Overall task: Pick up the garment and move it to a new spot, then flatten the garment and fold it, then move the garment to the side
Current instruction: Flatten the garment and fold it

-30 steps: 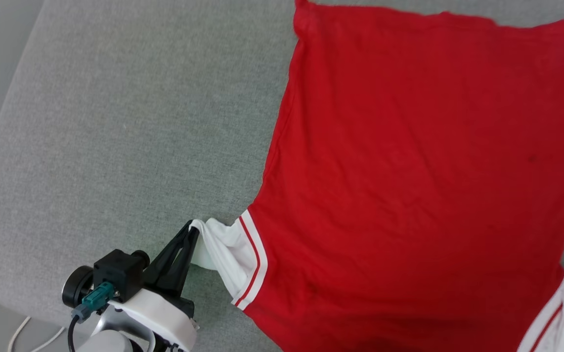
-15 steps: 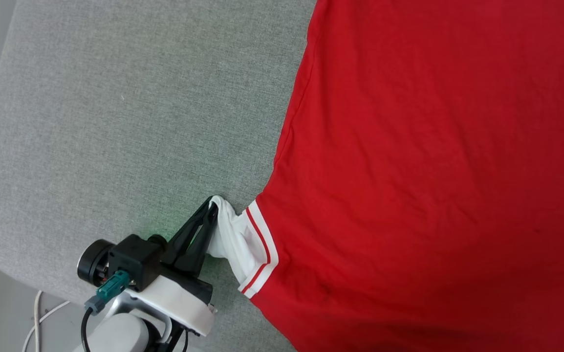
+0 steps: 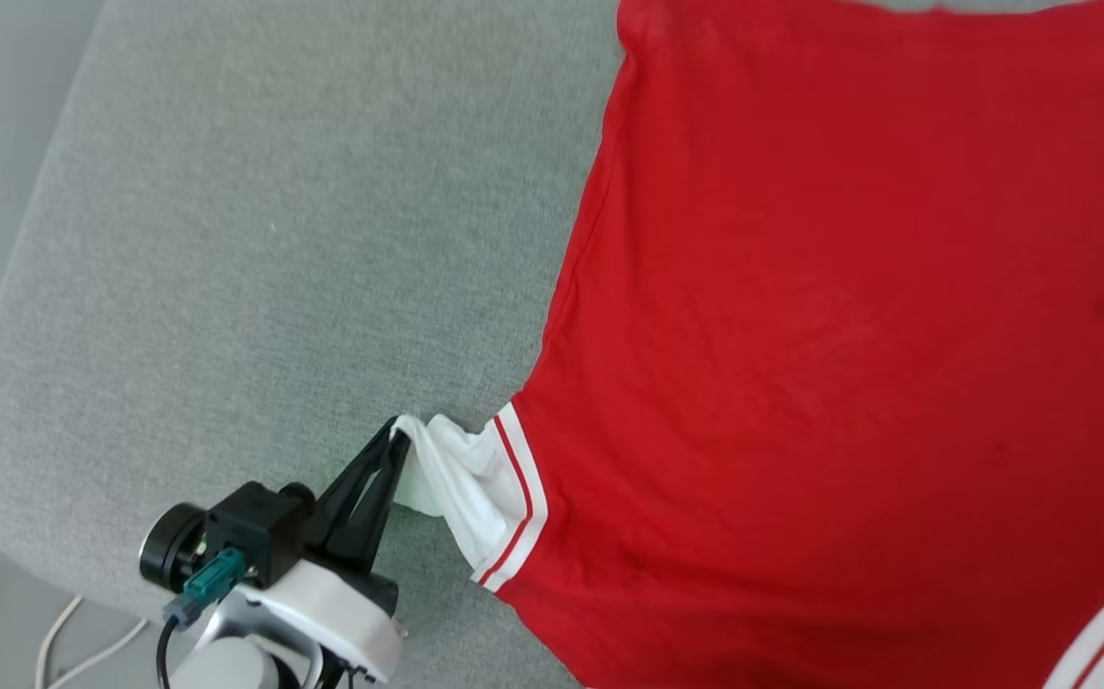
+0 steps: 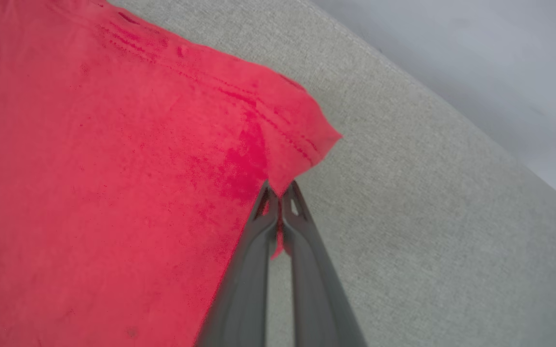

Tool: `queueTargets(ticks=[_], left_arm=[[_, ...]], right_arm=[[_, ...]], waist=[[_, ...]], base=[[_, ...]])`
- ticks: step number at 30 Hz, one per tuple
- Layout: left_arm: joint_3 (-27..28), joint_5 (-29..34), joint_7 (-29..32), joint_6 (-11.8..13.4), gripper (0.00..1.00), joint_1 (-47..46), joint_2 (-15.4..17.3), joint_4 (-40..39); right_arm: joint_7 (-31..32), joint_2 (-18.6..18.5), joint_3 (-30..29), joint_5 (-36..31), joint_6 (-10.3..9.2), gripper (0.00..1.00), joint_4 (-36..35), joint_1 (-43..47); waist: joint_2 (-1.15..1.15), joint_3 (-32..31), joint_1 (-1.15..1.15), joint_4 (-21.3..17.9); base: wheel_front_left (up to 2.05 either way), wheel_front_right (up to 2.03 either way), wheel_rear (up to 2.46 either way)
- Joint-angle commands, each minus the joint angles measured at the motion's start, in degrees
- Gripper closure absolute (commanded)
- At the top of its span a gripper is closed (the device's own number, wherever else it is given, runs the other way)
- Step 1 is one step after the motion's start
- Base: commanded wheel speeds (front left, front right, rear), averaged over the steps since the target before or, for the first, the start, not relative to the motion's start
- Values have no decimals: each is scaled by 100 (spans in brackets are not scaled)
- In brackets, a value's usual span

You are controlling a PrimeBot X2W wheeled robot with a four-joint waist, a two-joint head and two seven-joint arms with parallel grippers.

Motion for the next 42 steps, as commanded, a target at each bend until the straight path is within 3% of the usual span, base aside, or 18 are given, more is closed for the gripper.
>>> queueTargets(ticks=[1,10,16,20,30,37,38,39,42], left_arm=[[16,-37,-12,24,100,82,43,23],[45,-191,106,227,100,588,227,46],[115,-314,201,386,100,967,423,-88],[182,-405,192,492,100,1224,522,-159],[283,-496,162,587,100,1508,674,-212],[248,-495,139,557,100,1432,618,-147],[246,-498,137,550,100,1426,615,-135],[239,-499,134,553,100,1428,616,-120],[218,-493,133,550,100,1423,614,-93]], right_arm=[[-100,-152,111,96,-4,100,-103,185],[-815,-1326,820,1187,-4,100,-1392,1510],[-1288,-2148,782,1771,-4,100,-2180,2955],[-1627,-2427,622,2071,-3,100,-2351,4144],[-2240,-2168,179,2473,-4,100,-2071,6942],[-2464,-1537,-153,2239,-4,100,-1917,7704],[-2547,-1483,-282,2172,-5,65,-1933,7667],[-2603,-1463,-415,2105,-7,0,-1976,7609],[-2658,-1500,-791,1972,-7,0,-2185,7457]], waist=[[0,-394,0,-109],[0,-1482,0,-512],[0,-1935,0,-766],[0,-2122,0,-925],[0,-2187,0,-1048],[0,-2095,0,-1076],[0,-2102,0,-1084],[0,-2114,0,-1091],[0,-2162,0,-1108]], base=[[0,0,0],[0,0,0],[0,0,0],[0,0,0],[0,0,0],[0,0,0],[0,0,0],[0,0,0],[0,0,0]])
